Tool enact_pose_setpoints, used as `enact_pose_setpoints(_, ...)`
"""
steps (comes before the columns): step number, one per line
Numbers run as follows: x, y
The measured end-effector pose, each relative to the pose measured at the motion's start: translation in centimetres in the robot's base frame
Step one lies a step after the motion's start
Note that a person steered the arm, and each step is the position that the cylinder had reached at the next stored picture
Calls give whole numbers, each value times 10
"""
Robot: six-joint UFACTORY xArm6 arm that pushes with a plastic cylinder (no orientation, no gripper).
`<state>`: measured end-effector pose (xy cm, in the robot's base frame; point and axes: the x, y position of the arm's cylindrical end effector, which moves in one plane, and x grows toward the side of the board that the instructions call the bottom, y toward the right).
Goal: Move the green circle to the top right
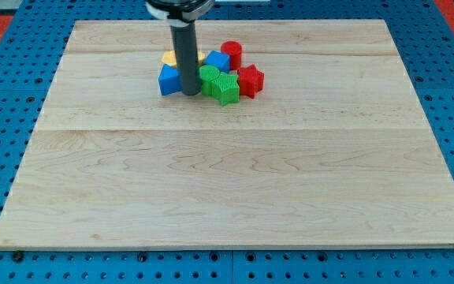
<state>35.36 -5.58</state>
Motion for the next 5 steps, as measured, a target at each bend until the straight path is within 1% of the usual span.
enact_pose_setpoints(1, -11, 14)
enact_pose_setpoints(2, -11, 30)
enact_pose_setpoints(3, -14, 31)
enact_pose_setpoints(4, -28, 49)
enact_pose_setpoints(5, -33, 100)
